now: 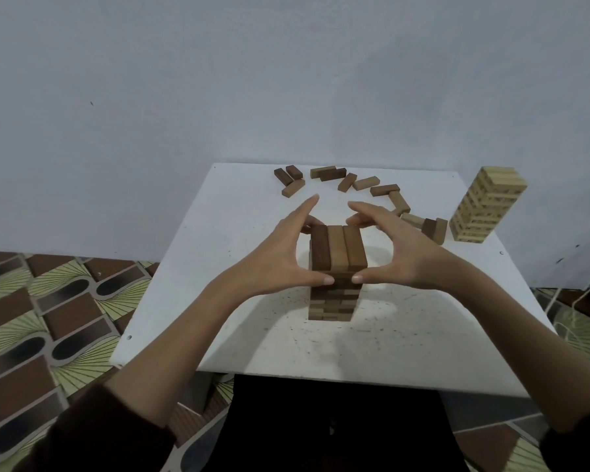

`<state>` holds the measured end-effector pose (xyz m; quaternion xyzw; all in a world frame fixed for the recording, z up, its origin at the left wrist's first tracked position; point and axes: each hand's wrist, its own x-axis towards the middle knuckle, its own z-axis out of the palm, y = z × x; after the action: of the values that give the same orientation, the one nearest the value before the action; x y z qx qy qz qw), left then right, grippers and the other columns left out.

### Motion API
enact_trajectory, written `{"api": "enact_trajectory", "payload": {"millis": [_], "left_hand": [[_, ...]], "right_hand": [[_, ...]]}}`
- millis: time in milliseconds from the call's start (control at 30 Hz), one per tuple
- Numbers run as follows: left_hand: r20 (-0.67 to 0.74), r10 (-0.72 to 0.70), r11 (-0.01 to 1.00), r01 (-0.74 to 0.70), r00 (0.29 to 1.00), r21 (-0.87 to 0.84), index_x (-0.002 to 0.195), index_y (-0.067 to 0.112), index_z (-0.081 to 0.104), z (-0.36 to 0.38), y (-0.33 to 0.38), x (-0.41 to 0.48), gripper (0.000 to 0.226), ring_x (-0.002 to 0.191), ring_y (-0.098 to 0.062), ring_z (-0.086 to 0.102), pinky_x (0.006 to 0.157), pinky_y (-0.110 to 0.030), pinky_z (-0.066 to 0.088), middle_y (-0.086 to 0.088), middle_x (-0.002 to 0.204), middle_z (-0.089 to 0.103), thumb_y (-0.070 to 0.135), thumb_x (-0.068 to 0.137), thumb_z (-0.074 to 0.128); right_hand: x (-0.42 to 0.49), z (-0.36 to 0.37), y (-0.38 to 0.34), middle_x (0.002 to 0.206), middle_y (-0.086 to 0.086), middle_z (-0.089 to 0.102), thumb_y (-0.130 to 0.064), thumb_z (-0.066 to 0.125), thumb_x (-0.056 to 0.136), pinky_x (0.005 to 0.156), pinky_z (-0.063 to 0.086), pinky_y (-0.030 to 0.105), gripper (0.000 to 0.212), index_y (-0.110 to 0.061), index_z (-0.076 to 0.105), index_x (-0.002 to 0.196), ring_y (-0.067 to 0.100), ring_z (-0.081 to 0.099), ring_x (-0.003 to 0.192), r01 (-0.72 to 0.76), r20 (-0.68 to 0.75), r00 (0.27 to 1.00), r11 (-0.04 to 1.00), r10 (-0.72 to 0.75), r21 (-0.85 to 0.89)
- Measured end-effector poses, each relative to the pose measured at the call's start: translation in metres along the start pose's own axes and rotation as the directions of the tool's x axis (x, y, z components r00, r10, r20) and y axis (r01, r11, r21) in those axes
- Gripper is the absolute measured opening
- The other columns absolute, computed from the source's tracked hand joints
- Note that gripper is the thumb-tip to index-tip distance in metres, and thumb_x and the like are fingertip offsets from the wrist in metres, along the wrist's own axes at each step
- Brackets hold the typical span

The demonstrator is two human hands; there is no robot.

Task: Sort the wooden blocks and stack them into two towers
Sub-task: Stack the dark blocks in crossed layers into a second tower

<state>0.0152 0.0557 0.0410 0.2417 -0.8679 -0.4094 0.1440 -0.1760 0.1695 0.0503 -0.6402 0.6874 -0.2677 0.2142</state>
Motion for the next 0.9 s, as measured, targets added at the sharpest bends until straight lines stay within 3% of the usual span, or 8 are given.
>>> {"api": "enact_trajectory", "payload": {"millis": [133, 267, 400, 467, 567, 733, 900], "left_hand": [[-0.025, -0.002, 0.999, 0.000, 1.000, -0.048, 0.150, 0.025, 0.008, 0.003, 0.001, -0.001, 0.110, 0.124, -0.007, 0.042, 0.106, -0.025, 0.029, 0.006, 0.132, 0.045, 0.023, 0.069, 0.083], [-0.049, -0.012, 0.996, 0.008, 0.999, -0.092, 0.150, 0.024, 0.008, 0.007, 0.001, -0.002, 0.109, 0.124, -0.005, 0.042, 0.109, -0.030, 0.030, 0.007, 0.132, 0.046, 0.020, 0.070, 0.082], [-0.062, -0.022, 0.990, 0.013, 0.998, -0.138, 0.149, 0.026, 0.010, 0.010, 0.001, -0.003, 0.109, 0.126, -0.007, 0.042, 0.111, -0.034, 0.032, 0.005, 0.131, 0.047, 0.025, 0.067, 0.082], [-0.062, -0.029, 0.989, 0.020, 0.998, -0.149, 0.149, 0.027, 0.011, 0.011, 0.001, -0.003, 0.109, 0.126, -0.007, 0.042, 0.110, -0.033, 0.032, 0.004, 0.132, 0.046, 0.034, 0.062, 0.077], [-0.066, -0.035, 0.987, 0.024, 0.997, -0.161, 0.148, 0.027, 0.012, 0.012, 0.003, -0.003, 0.109, 0.126, -0.009, 0.042, 0.110, -0.034, 0.033, 0.002, 0.132, 0.046, 0.036, 0.060, 0.075], [-0.060, -0.042, 0.984, 0.031, 0.997, -0.177, 0.148, 0.026, 0.012, 0.013, 0.001, -0.002, 0.108, 0.128, -0.010, 0.041, 0.111, -0.036, 0.033, 0.000, 0.134, 0.045, 0.035, 0.061, 0.075], [-0.062, -0.048, 0.980, 0.035, 0.997, -0.197, 0.148, 0.027, 0.012, 0.016, 0.001, -0.002, 0.107, 0.127, -0.011, 0.042, 0.111, -0.040, 0.034, 0.000, 0.132, 0.046, 0.033, 0.061, 0.075]], "right_hand": [[-0.001, 0.003, 0.001, 0.128, -0.018, 0.042, -0.033, 0.084, 0.065, 0.084, 0.020, -0.010, 0.103, -0.033, 0.019, 0.145, -0.025, 0.033, 0.108, -0.006, -0.008, 1.000, 0.999, 0.006, 0.035], [0.001, 0.009, 0.000, 0.131, -0.014, 0.044, -0.031, 0.084, 0.065, 0.100, 0.023, 0.013, 0.103, -0.033, 0.019, 0.145, -0.007, 0.038, 0.119, -0.024, -0.029, 0.999, 0.993, 0.027, 0.117], [0.004, 0.014, 0.003, 0.115, -0.028, 0.040, -0.027, 0.083, 0.068, 0.084, 0.021, -0.009, 0.099, -0.030, 0.021, 0.145, -0.029, 0.034, 0.104, -0.018, -0.032, 0.999, 0.993, 0.022, 0.113], [0.005, 0.016, 0.004, 0.110, -0.035, 0.034, -0.024, 0.082, 0.069, 0.078, 0.020, -0.013, 0.097, -0.030, 0.022, 0.144, -0.037, 0.029, 0.097, -0.026, -0.041, 0.999, 0.993, 0.031, 0.114], [0.006, 0.016, 0.003, 0.108, -0.035, 0.034, -0.024, 0.082, 0.070, 0.078, 0.023, -0.011, 0.095, -0.030, 0.022, 0.144, -0.033, 0.032, 0.099, -0.040, -0.042, 0.998, 0.993, 0.045, 0.112], [0.005, 0.017, 0.001, 0.109, -0.030, 0.038, -0.026, 0.081, 0.070, 0.084, 0.022, -0.002, 0.095, -0.030, 0.022, 0.144, -0.011, 0.039, 0.105, -0.048, -0.038, 0.998, 0.992, 0.053, 0.120], [0.006, 0.017, 0.002, 0.108, -0.036, 0.034, -0.025, 0.081, 0.071, 0.079, 0.023, -0.008, 0.093, -0.032, 0.023, 0.143, -0.028, 0.034, 0.100, -0.048, -0.033, 0.998, 0.990, 0.053, 0.136]]}}
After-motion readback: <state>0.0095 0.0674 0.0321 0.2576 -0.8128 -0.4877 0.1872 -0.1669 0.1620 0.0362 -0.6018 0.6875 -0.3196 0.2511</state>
